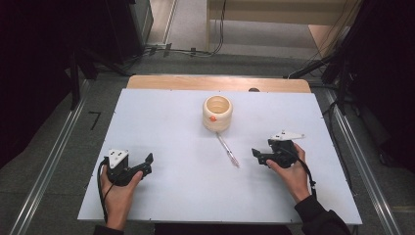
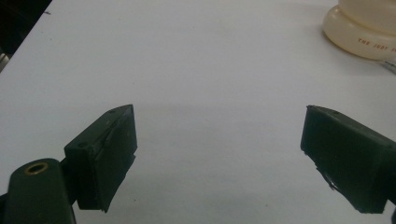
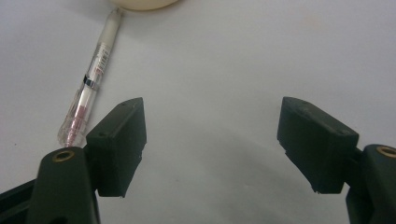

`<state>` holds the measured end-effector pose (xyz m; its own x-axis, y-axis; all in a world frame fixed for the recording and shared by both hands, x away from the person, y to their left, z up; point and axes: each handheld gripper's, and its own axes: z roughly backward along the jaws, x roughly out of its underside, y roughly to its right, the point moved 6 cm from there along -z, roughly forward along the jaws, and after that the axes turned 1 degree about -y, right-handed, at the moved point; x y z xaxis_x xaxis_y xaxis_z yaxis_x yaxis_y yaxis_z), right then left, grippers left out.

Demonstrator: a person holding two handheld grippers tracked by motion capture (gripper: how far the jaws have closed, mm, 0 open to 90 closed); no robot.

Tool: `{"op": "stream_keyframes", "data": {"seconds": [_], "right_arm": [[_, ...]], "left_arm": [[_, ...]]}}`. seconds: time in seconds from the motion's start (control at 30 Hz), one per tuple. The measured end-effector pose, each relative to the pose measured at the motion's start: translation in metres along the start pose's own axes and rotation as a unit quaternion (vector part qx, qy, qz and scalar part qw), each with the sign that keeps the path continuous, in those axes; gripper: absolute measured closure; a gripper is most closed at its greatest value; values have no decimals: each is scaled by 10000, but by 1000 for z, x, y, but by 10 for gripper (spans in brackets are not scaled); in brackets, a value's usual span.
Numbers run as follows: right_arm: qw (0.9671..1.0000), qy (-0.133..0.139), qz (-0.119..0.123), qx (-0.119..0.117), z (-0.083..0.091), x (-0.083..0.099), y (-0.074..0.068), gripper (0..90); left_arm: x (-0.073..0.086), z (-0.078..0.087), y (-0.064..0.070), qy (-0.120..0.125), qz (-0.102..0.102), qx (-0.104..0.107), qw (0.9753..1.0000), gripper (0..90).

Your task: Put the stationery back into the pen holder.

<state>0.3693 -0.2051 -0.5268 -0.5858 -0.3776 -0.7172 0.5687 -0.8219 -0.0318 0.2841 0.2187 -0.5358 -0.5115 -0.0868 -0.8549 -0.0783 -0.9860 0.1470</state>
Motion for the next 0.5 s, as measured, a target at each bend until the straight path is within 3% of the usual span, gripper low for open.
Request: {"op": "stream_keyframes", "data": {"seconds": [0.5], "right_arm": [[10000, -47, 40, -45, -11, -7, -6, 231]], "left_arm": [[0, 0, 0, -10, -2, -9, 10000, 114]]}}
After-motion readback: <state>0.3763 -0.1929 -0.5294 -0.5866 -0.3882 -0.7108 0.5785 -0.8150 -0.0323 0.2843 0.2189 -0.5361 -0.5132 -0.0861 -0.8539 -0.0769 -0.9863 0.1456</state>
